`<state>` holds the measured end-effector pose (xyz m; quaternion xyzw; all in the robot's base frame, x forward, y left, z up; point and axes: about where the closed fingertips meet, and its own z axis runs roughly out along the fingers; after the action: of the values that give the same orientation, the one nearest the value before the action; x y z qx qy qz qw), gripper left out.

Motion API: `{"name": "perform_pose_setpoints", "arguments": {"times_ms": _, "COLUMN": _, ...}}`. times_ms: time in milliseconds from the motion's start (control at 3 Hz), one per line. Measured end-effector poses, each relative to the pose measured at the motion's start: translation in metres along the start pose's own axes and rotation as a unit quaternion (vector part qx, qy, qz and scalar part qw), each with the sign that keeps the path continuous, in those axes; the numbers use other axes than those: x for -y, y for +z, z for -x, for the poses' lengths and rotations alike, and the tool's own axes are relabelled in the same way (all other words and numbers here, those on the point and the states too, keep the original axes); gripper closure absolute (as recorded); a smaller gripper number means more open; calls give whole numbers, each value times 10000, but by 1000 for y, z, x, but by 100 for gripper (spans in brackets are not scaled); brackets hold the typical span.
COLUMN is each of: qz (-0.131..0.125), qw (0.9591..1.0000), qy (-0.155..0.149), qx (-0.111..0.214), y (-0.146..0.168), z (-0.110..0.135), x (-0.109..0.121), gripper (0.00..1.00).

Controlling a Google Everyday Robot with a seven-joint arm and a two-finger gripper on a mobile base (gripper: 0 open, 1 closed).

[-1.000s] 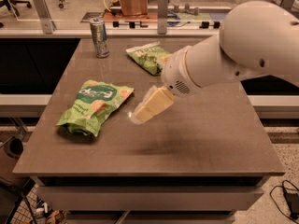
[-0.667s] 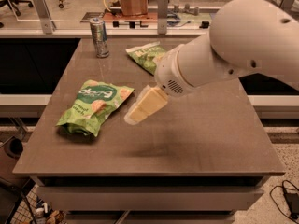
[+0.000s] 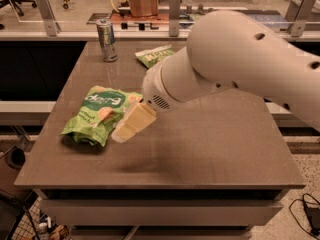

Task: Pick green rice chip bag

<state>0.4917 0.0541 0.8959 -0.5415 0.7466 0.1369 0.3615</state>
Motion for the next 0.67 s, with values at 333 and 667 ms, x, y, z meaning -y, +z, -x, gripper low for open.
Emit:
{"name": "perform_pose_setpoints", "arguments": {"times_ms": 333, "qz": 189, "qw": 9998, "qy": -54, "qx": 36, "y": 35, "z": 9, "x": -10, "gripper": 0}}
{"name": "perform_pose_setpoints", "arguments": {"times_ms": 667, "qz": 413, "qw": 9988, "qy": -94, "qx": 254, "y": 68, "z": 21, "x": -15, "gripper": 0}}
